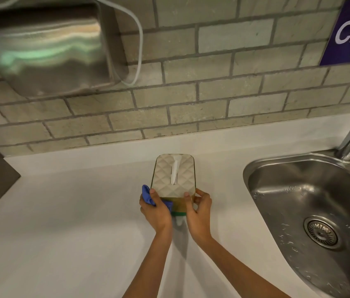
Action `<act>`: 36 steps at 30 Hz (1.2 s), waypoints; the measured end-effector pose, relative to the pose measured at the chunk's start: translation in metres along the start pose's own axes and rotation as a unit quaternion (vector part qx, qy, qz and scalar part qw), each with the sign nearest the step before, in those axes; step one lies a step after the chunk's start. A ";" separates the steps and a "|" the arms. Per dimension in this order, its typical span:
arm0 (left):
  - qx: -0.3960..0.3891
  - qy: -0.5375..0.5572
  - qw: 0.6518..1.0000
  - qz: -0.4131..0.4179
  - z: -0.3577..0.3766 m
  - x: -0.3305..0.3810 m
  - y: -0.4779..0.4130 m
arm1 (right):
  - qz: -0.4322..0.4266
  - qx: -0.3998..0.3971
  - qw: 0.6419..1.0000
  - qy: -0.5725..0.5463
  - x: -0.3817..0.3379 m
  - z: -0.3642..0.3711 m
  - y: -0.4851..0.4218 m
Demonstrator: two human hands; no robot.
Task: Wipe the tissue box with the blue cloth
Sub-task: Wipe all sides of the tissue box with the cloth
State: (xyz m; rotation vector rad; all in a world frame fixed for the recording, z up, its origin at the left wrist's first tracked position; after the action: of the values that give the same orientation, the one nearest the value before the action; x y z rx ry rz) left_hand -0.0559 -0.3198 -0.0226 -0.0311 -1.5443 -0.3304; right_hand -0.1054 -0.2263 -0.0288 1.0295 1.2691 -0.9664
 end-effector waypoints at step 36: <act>-0.125 -0.020 0.991 -0.037 -0.003 0.007 -0.010 | -0.036 -0.086 0.989 0.111 0.002 -0.039 -0.062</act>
State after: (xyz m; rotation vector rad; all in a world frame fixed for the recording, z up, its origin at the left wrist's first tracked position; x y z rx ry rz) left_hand -0.0553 -0.3312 -0.0178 -0.1787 -1.5378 -0.5841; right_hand -0.1754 -0.2059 -0.0352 0.9798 1.5550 -0.7965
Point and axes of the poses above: each hand's wrist, its own y-axis away from the middle knuckle, its own z-axis out of the palm, x = y × z, the point moved 3 cm from there along -y, towards the middle knuckle, and after that the axes turned 3 degrees about y, right-handed, at the moved point
